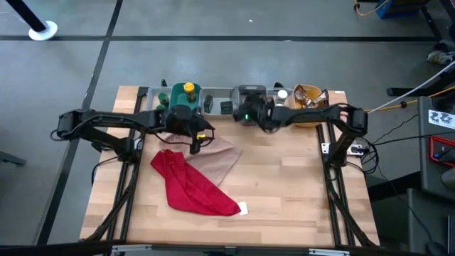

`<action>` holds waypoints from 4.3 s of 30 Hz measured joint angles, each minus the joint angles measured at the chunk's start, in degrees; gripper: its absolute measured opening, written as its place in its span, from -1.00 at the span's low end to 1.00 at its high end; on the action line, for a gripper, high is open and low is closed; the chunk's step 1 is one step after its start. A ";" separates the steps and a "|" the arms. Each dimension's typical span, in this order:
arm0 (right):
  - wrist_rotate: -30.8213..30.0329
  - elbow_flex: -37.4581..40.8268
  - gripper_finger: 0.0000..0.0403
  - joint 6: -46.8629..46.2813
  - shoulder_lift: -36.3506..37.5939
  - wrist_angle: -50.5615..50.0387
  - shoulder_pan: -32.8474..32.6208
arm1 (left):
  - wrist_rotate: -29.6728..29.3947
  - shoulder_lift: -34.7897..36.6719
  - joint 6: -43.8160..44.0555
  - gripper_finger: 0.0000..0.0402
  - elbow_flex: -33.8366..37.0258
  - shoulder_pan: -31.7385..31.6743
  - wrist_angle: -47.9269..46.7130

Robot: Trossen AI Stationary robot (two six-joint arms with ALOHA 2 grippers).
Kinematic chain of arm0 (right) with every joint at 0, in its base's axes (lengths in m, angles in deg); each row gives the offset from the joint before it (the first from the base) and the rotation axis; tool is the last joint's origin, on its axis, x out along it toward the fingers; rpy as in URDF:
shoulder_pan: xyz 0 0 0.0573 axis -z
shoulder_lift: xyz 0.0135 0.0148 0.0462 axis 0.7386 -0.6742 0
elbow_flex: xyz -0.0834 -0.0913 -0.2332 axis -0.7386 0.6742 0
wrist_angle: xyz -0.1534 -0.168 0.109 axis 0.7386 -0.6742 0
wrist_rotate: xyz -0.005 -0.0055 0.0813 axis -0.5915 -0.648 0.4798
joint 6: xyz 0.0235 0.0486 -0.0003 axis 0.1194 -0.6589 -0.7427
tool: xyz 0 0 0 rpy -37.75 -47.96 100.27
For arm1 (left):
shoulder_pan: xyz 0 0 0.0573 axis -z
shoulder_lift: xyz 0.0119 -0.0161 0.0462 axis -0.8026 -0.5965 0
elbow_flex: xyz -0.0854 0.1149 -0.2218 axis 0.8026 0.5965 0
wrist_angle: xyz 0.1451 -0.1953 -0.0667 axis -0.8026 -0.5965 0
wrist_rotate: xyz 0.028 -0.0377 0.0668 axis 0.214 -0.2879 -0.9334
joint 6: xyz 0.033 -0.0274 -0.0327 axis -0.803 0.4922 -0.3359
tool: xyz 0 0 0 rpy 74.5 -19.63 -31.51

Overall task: Sort spices by type
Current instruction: Put the brown seasoning bottle into the black bin, then return to Home Position

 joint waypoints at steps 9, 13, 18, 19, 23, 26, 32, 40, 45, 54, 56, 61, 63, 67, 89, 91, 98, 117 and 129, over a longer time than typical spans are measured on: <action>3.09 0.03 -0.03 9.95 -1.99 10.34 9.89 | -0.09 0.00 -1.43 -0.10 0.00 -5.58 0.11; 3.53 0.03 -0.03 12.92 -4.44 14.75 11.46 | -0.11 0.00 -2.73 -0.10 0.00 -7.43 0.11; 3.54 0.03 -0.03 15.79 -7.77 19.47 13.12 | -0.11 0.00 -2.97 -0.10 0.00 -9.24 0.07; 3.61 0.03 -0.03 16.08 -8.46 20.66 13.25 | -0.12 0.00 -2.98 -0.10 0.00 -9.56 0.07; 5.32 0.03 -0.02 17.76 -10.90 24.16 13.97 | -0.11 -0.02 -3.04 -0.10 0.00 -10.69 0.05; 6.02 0.03 -0.02 17.85 -12.21 24.64 14.26 | -0.11 -0.02 -3.11 -0.10 0.00 -11.31 0.05; 6.57 0.03 -0.02 17.83 -14.21 24.82 14.26 | -0.13 -0.02 -3.11 -0.10 0.00 -11.88 0.00; 7.14 0.01 -0.02 17.39 -15.86 24.71 14.26 | -0.13 -0.02 -3.11 -0.10 0.00 -11.92 0.02; 8.15 -0.06 -0.02 16.96 -15.86 24.15 14.26 | -0.13 -0.04 -3.11 -0.10 0.00 -11.92 0.00; 8.45 -0.06 0.00 16.98 -15.88 24.00 14.26 | -0.13 -0.07 -3.09 -0.10 0.00 -11.90 0.00; 8.45 -0.06 0.02 16.97 -15.88 23.82 14.26 | -0.13 -0.07 -3.09 -0.10 0.00 -11.90 0.01; 8.45 -0.08 0.08 16.94 -15.88 23.54 14.26 | -0.13 -0.07 -3.09 -0.10 0.00 -11.90 0.02; 8.44 -0.08 0.08 16.96 -15.88 23.50 14.26 | -0.13 -0.07 -3.09 -0.10 0.00 -11.90 0.00; 8.45 -0.08 0.09 17.01 -15.88 23.38 14.24 | -0.13 -0.07 -3.09 -0.10 0.00 -11.90 0.00; 14.76 0.10 0.10 20.41 -7.30 20.68 14.19 | -0.31 4.97 -2.87 -0.10 0.00 -13.04 -0.45; 16.24 0.09 0.10 22.07 -4.52 18.73 14.17 | -0.39 8.21 -2.83 -0.10 0.00 -14.15 -1.48; 19.68 0.07 0.10 28.50 9.75 8.89 14.17 | -0.46 21.39 -0.17 -0.10 1.61 -17.64 -11.20; 23.80 33.10 0.10 24.18 54.29 3.09 14.19 | -0.37 53.21 7.88 -0.10 30.61 -17.54 0.12; 37.54 53.29 0.10 21.61 85.65 11.18 14.17 | -0.32 66.81 9.25 -0.10 38.05 -17.52 0.37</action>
